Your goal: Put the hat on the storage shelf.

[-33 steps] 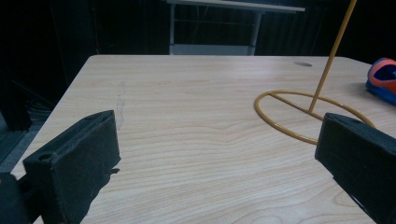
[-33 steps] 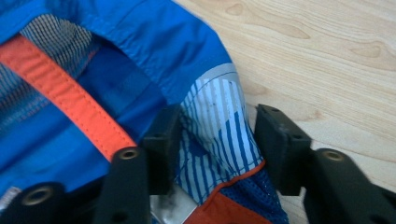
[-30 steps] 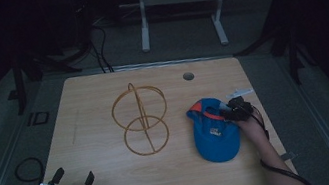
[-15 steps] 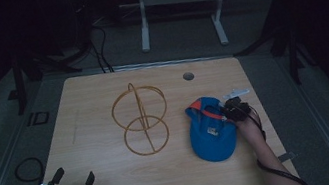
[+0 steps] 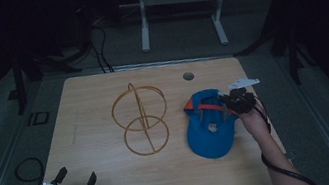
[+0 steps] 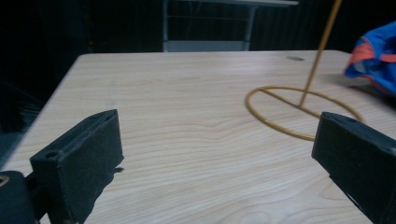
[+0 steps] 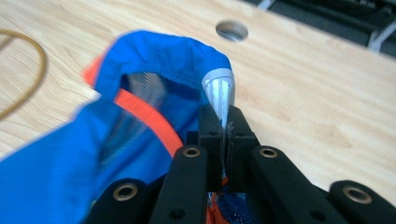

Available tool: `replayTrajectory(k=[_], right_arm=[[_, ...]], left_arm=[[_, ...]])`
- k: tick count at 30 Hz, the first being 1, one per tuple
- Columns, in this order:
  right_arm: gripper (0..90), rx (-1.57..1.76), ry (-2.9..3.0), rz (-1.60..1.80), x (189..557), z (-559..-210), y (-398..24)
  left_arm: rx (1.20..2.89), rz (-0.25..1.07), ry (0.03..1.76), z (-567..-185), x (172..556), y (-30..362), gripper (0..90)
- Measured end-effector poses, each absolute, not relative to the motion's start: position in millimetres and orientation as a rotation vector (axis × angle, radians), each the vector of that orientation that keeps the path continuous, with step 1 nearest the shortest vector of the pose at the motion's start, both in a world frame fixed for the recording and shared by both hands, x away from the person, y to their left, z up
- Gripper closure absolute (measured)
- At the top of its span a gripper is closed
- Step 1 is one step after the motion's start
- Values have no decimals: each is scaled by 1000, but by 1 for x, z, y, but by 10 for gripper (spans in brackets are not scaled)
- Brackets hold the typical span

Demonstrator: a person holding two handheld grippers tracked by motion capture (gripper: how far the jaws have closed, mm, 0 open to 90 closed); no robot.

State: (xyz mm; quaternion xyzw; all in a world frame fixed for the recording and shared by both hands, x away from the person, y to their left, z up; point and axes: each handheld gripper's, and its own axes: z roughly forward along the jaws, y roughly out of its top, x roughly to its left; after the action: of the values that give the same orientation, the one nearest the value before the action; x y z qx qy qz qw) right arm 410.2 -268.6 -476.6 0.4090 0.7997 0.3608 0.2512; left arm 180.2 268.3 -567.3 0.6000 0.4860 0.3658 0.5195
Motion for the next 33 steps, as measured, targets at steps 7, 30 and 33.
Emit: replayTrajectory(k=[7,30,33], right_arm=[[880,1063,2130,1044,399,-443,-269],[880,888,2007,1175,362,-348,-265],[880,877,1991,1181,357,-337,-266]], left_arm=[[1446,876,1205,-567,181,268,21],[1477,799,1180,-547,176,249,20],[1477,779,1177,-540,176,245,20]])
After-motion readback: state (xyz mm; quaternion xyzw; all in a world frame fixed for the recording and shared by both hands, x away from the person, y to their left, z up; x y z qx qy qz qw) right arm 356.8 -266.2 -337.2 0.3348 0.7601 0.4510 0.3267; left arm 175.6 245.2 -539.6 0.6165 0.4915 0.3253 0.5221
